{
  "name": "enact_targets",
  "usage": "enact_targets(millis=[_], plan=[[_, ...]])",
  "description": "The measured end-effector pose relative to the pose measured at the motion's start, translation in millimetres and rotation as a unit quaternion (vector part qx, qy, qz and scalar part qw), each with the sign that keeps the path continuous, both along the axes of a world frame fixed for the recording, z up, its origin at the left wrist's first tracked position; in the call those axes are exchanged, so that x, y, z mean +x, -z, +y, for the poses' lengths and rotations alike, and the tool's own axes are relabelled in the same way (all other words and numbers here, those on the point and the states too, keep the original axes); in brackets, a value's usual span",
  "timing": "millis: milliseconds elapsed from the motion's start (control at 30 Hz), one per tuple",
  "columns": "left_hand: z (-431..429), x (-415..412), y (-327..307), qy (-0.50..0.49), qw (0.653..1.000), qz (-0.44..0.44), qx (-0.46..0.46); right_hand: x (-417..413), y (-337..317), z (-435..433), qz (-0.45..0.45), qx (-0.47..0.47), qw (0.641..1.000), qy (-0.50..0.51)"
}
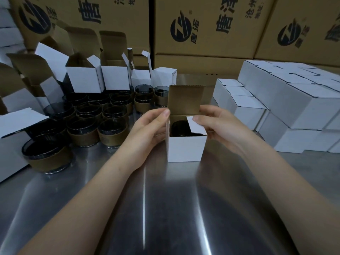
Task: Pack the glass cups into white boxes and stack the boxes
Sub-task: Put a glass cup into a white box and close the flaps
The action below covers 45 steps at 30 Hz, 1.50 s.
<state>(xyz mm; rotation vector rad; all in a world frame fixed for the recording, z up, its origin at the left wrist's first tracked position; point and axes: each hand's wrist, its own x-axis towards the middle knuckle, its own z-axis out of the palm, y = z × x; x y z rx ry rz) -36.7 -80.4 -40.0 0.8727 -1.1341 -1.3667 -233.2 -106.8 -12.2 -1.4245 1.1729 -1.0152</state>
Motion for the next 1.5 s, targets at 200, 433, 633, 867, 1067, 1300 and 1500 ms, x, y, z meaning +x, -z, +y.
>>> enact_targets(millis=[200,433,633,867,1067,1300,1500], plan=[[1,-2,1,0.005,0.999,-0.041,-0.011,3,0,3,0.038,-0.04,0.998,-0.03],[2,-1,-2,0.003,0.997,-0.066,-0.037,4,1,4,0.035,-0.058,0.997,-0.046],[3,-2,-4,-0.003,0.996,-0.08,-0.045,3,-2,4,0.081,-0.066,0.994,-0.042],[3,-3,-5,-0.012,0.993,-0.113,-0.039,-2,-7,4,0.054,-0.003,0.995,-0.087],[5,-2,-9,-0.004,0.998,-0.056,-0.016,-5,-11,3,0.041,0.029,0.988,-0.146],[8,9,-4,0.086,0.987,-0.132,-0.032,-16,-9,5,0.189,-0.043,0.959,-0.206],[2,13,-1,0.1,0.976,-0.185,-0.058,-11,-11,9,0.213,-0.059,0.955,-0.197]])
